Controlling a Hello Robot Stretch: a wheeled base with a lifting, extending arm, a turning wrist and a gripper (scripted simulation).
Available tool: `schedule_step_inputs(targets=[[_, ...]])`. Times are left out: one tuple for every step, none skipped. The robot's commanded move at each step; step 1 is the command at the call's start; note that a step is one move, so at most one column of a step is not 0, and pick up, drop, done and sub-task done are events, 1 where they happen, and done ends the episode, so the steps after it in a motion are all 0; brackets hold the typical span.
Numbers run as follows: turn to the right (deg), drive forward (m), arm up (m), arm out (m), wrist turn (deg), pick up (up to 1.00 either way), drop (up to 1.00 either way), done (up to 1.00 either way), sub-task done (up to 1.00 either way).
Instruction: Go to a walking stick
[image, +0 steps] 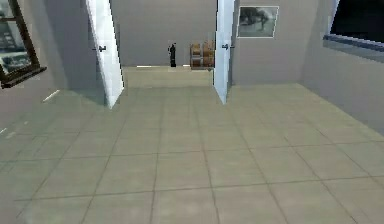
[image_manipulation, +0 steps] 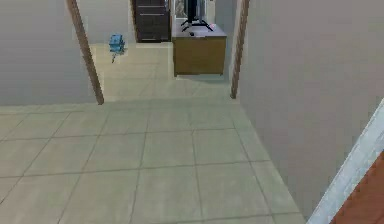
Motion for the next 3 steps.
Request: schedule_step_inputs(targets=[[0.0, 1.00, 0.00, 0.00, 0.0, 0.00, 0.00, 0.00, 0.00], [0.0, 1.00, 0.00, 0.00, 0.0, 0.00, 0.00, 0.00, 0.00], [0.0, 1.00, 0.00, 0.00, 0.0, 0.00, 0.00, 0.00, 0.00]])
